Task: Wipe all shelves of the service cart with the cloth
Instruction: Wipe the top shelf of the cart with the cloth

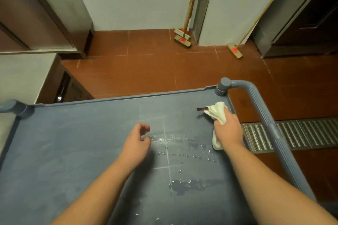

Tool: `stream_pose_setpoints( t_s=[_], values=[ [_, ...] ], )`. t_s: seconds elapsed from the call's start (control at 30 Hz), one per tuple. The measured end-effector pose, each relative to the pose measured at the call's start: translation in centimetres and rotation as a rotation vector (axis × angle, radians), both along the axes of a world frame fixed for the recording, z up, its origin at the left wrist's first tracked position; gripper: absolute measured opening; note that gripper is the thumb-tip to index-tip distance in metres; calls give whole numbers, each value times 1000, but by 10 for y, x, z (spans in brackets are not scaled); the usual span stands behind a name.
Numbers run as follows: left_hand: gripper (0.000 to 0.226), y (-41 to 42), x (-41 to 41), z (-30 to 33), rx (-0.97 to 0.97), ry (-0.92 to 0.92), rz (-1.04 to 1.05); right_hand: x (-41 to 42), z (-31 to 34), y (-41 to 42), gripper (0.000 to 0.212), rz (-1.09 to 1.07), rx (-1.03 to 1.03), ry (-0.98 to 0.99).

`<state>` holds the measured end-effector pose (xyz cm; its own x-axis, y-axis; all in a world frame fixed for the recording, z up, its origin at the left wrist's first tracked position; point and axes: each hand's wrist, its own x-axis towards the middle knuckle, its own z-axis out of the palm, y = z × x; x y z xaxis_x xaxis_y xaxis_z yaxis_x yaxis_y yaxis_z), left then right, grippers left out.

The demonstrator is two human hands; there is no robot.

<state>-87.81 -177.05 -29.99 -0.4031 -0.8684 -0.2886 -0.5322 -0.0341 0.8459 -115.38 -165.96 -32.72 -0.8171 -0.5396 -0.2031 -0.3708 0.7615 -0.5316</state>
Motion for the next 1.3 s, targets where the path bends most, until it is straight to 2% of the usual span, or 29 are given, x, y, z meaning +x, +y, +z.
stream_pose_setpoints(
  t_s=[0.23, 0.63, 0.8, 0.93, 1.1, 1.3],
  values=[
    [31, -28, 94, -1, -1, 24, 103, 109, -3, -57, 45, 33, -49, -103],
    [37, -101, 369, 11, -22, -15, 315, 399, -9, -202, 57, 296, -78, -112],
    [37, -105, 419, 7, 29, 21, 330, 506, -9, -242, 63, 438, -67, -136],
    [31, -99, 435, 1, 54, 47, 319, 572, -8, -257, 67, 637, -41, -120],
    [31, -92, 440, -2, 61, 68, 371, 583, -8, -257, 64, 636, -77, -177],
    [30, -85, 397, 6, 55, 51, 339, 513, -6, -233, 57, 548, -84, -146]
  ],
)
